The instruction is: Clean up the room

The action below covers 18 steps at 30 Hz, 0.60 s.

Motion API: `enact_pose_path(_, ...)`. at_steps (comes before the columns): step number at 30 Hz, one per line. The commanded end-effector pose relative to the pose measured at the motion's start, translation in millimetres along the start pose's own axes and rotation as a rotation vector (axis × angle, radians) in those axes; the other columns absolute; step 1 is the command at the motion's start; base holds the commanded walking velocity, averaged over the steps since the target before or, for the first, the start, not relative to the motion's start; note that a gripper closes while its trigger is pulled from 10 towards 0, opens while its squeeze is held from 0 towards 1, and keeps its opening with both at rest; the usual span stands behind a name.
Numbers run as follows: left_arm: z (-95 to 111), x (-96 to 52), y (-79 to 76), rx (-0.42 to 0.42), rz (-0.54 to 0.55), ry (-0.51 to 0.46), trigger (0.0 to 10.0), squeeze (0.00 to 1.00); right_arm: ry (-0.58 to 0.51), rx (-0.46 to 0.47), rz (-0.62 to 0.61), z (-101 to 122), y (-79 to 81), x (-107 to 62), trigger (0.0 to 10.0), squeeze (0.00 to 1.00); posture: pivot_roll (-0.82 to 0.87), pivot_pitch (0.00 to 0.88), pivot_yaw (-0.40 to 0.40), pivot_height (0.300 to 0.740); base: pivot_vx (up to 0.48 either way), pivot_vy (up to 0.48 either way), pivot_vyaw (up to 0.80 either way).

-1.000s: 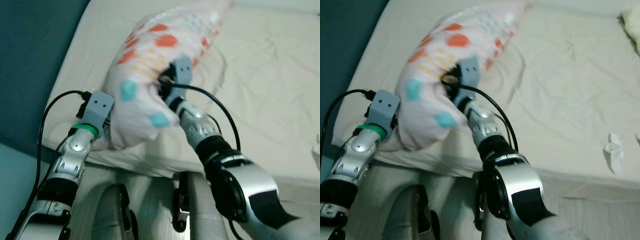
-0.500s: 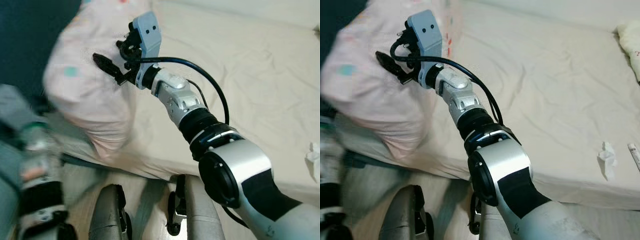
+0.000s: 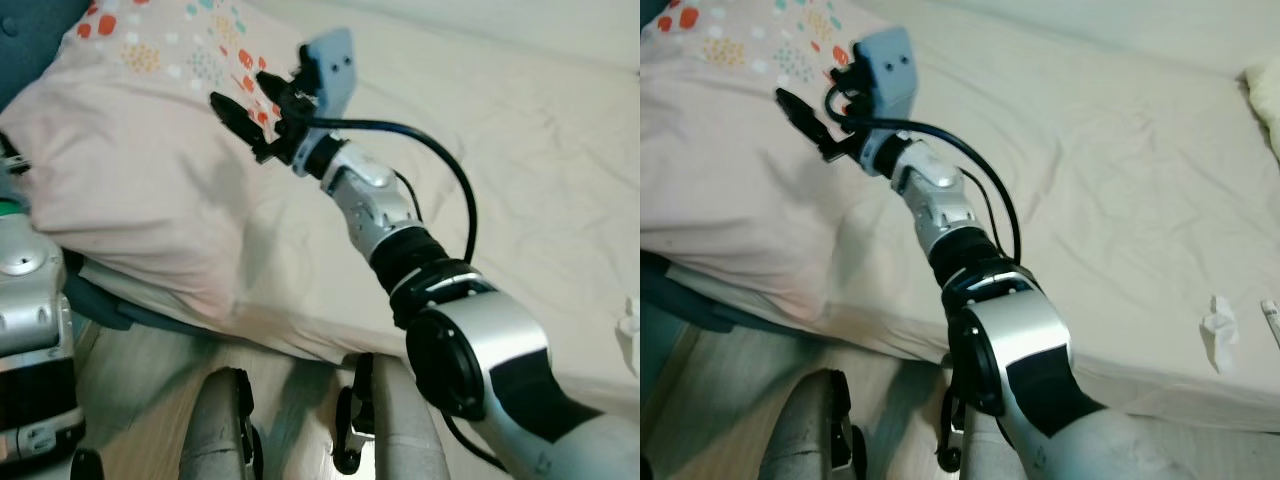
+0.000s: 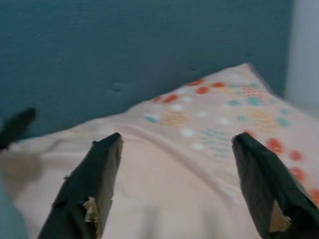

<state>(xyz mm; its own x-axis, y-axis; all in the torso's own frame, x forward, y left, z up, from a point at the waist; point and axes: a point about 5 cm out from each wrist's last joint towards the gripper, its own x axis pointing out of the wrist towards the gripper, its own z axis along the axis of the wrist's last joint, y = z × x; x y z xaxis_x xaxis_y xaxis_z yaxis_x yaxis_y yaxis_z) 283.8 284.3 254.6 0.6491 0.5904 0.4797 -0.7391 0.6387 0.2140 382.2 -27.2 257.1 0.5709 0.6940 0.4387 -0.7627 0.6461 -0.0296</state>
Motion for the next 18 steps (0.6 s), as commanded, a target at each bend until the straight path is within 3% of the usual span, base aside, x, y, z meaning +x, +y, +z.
enact_pose_path(1, 12.5, -9.0, -3.4, 0.012, -0.103, -0.100, 10.0, 0.00, -0.037, -0.019, -0.042, 0.1, -8.5, -17.8, 10.0, 0.00, 0.04, 0.123, 0.021, 0.610, 0.000, 0.000, 0.00)
enact_pose_path(2, 18.9, -18.2, -8.4, -0.012, -0.203, -0.135, 10.0, 0.00, -0.043, -0.042, -0.086, -2.9, -14.1, -37.6, 10.0, 0.00, 0.04, 0.119, 0.022, 0.610, 0.000, 0.000, 0.00)
enact_pose_path(3, 18.9, -18.2, -8.4, -0.012, -0.203, -0.135, 10.0, 0.00, -0.043, -0.042, -0.086, -2.9, -14.1, -37.6, 10.0, 0.00, 0.04, 0.119, 0.022, 0.610, 0.000, 0.000, 0.00)
enact_pose_path(4, 26.2, -26.2, -11.2, -0.052, -0.280, -0.149, 10.0, 0.00, -0.035, -0.070, -0.141, -6.6, -18.4, -62.0, 10.0, 0.00, 0.04, 0.119, 0.020, 0.610, 0.000, 0.000, 0.00)
enact_pose_path(5, 26.2, -26.2, -11.2, -0.052, -0.280, -0.149, 10.0, 0.00, -0.035, -0.070, -0.141, -6.6, -18.4, -62.0, 10.0, 0.00, 0.04, 0.119, 0.020, 0.610, 0.000, 0.000, 0.00)
enact_pose_path(6, 33.5, -35.5, -17.5, -0.097, -0.373, -0.151, 10.0, 0.00, -0.021, -0.101, -0.208, -9.7, -22.0, -85.3, 10.0, 0.00, 0.04, 0.110, 0.025, 0.610, 0.000, 0.000, 0.00)
enact_pose_path(7, 33.5, -35.5, -17.5, -0.097, -0.373, -0.151, 10.0, 0.00, -0.021, -0.101, -0.208, -9.7, -22.0, -85.3, 10.0, 0.00, 0.04, 0.110, 0.025, 0.610, 0.000, 0.000, 0.00)
enact_pose_path(9, 41.1, -58.0, -40.7, -0.248, -0.570, -0.066, 10.0, 0.00, 0.008, -0.174, -0.344, -11.1, -28.4, -125.6, 10.0, 0.00, 0.03, 0.100, 0.031, 0.610, 0.000, 0.000, 0.00)
enact_pose_path(10, 41.1, -58.0, -40.7, -0.248, -0.570, -0.066, 10.0, 0.00, 0.008, -0.174, -0.344, -11.1, -28.4, -125.6, 10.0, 0.00, 0.03, 0.100, 0.031, 0.610, 0.000, 0.000, 0.00)
enact_pose_path(11, 40.3, -70.1, -56.1, -0.322, -0.658, 0.002, 10.0, 0.00, 0.007, -0.204, -0.410, -8.9, -31.9, -138.8, 10.0, 0.00, 0.02, 0.089, 0.040, 0.610, 0.000, 0.000, 0.00)
enact_pose_path(12, 40.3, -70.1, -56.1, -0.322, -0.658, 0.002, 10.0, 0.00, 0.007, -0.204, -0.410, -8.9, -31.9, -138.8, 10.0, 0.00, 0.02, 0.089, 0.040, 0.610, 0.000, 0.000, 0.00)
enact_pose_path(14, 33.8, -89.6, -87.5, -0.417, -0.767, 0.113, 10.0, 0.00, 0.005, -0.316, -0.514, -3.4, -37.6, -154.3, 10.0, 0.00, -0.03, 0.061, 0.056, 0.610, 0.000, 0.000, 0.00)
enact_pose_path(18, 32.8, -98.5, -104.0, -0.476, -0.820, 0.156, 10.0, 0.00, 0.002, -0.354, -0.580, 2.3, -38.9, -162.0, 10.0, 0.00, -0.04, 0.051, 0.062, 0.610, 0.000, 0.000, 0.00)
